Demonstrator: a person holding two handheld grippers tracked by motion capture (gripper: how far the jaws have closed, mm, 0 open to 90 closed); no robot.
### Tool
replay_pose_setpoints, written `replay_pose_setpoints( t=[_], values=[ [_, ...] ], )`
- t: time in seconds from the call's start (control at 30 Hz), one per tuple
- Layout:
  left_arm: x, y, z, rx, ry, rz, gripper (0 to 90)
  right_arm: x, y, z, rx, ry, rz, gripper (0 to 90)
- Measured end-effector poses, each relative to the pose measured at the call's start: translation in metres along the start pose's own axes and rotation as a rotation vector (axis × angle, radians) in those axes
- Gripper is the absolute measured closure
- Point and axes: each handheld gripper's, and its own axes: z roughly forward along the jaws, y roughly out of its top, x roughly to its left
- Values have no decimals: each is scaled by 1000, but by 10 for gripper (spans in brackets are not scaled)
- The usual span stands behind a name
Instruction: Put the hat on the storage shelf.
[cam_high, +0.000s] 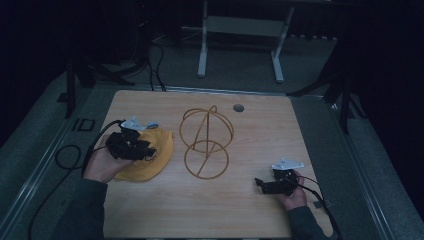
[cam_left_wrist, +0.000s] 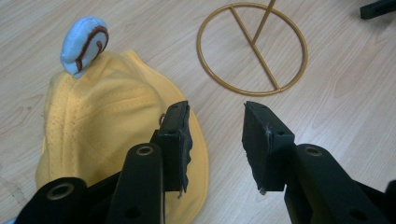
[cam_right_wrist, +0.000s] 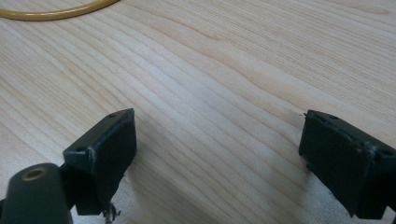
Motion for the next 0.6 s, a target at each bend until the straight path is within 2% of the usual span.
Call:
replay_pose_setpoints(
  t=[0.23,0.43,0.6],
  values=[
    [4,1,-2,-2,-11,-13,610,0,0,0,1,1,0,111],
    [12,4,-4,-12,-14,-45,604,0,0,0,0,0,1,111],
    [14,6,-4,-4,-8,-46,588,0,0,0,0,0,1,111]
  ],
)
